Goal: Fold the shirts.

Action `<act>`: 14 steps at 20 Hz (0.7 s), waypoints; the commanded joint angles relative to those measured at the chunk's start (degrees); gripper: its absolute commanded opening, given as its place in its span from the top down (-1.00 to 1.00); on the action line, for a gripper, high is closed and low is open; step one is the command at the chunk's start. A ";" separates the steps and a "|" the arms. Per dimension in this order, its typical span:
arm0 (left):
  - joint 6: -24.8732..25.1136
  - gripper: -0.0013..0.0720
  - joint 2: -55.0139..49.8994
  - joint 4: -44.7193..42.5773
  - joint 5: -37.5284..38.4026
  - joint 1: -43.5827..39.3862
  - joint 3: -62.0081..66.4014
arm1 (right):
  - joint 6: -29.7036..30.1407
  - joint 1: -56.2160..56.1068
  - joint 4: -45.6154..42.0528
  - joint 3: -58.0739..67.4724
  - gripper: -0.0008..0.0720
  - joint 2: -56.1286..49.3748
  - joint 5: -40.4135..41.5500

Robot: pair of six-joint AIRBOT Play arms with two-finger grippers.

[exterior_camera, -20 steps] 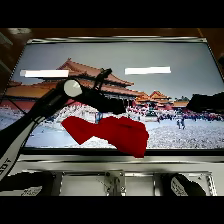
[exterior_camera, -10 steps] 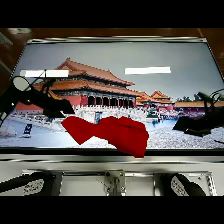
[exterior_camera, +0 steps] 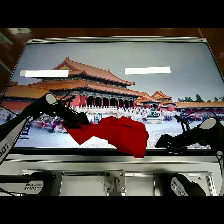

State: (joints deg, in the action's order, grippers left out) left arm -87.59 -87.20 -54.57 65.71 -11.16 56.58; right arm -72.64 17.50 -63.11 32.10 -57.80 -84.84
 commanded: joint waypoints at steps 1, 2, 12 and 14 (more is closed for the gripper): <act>0.59 0.30 -3.15 1.09 -1.68 -1.66 1.14 | 0.48 -5.53 2.43 -2.19 -0.93 0.00 3.06; 2.12 0.68 -2.93 1.11 -1.40 -1.62 1.70 | 0.52 -6.58 3.26 -2.19 -0.93 0.00 3.69; 4.46 0.84 -2.36 1.07 0.92 -1.62 5.86 | 5.92 -13.03 19.15 -5.75 -0.93 -0.02 11.43; 4.50 0.84 -1.95 1.07 0.90 -1.62 5.86 | 4.20 -17.55 18.71 -6.27 -0.90 -0.15 15.85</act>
State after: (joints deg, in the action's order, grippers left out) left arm -83.33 -89.49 -53.54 66.43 -12.75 62.11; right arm -66.87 4.89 -45.93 27.14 -57.80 -75.26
